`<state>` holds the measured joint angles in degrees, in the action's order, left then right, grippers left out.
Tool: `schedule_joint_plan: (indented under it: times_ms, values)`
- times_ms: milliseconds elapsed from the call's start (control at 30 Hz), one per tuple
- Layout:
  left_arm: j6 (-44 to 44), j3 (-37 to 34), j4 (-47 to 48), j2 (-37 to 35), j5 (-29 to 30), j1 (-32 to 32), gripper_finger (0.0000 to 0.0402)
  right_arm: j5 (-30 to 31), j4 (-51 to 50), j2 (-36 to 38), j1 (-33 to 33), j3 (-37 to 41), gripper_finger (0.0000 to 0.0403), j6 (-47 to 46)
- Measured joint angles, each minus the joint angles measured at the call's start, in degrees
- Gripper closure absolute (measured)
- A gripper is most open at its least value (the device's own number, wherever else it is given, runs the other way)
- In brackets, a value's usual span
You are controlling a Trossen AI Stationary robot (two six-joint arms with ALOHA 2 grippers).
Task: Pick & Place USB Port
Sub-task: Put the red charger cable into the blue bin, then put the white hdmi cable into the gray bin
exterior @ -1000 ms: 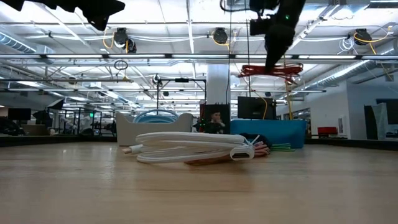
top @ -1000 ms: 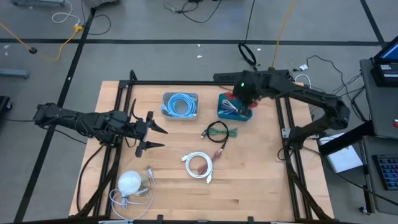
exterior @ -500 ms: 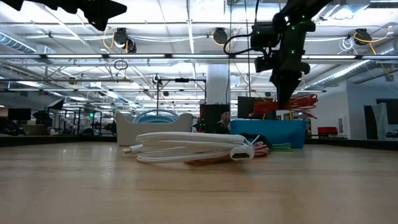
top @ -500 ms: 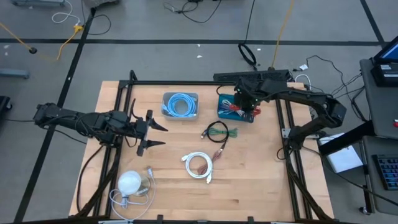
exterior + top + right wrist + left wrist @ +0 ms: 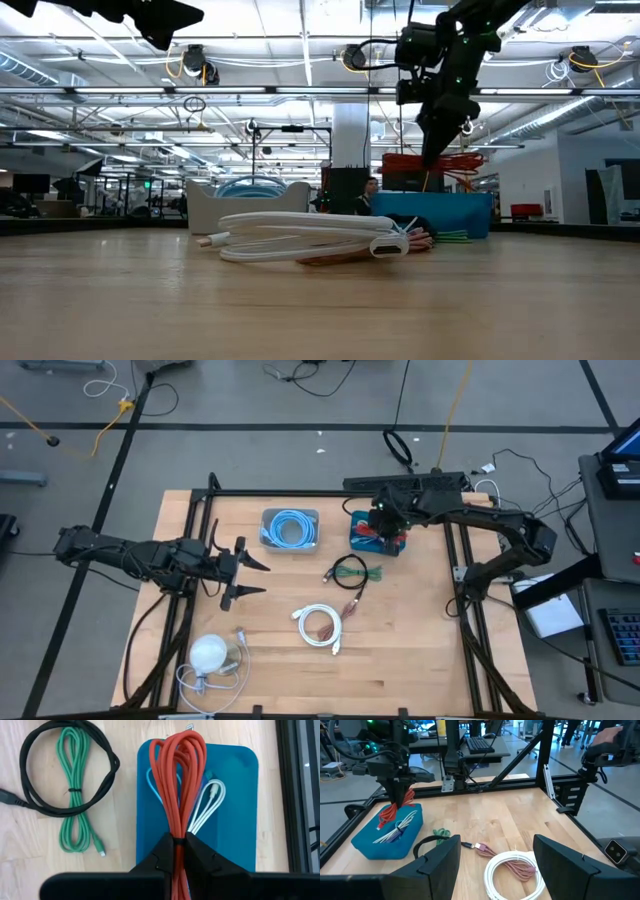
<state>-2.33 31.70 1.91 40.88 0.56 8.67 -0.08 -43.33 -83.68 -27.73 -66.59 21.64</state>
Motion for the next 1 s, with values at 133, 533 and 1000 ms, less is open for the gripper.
schedule_joint_plan:
  times_ms: [133,533,1000]
  values:
    - [0.07,0.00,0.05,-0.02,0.01,0.00,0.0147,0.00,0.24,0.00,0.10,0.00,0.0389,-0.36]
    - [0.52,0.00,0.09,-0.02,0.00,0.00,0.0147,0.21,2.04,-0.02,0.10,0.00,0.0382,-4.04]
    - [0.33,0.00,0.96,-0.01,0.02,0.00,0.0147,3.21,2.91,-0.02,0.07,0.00,0.0271,-5.96]
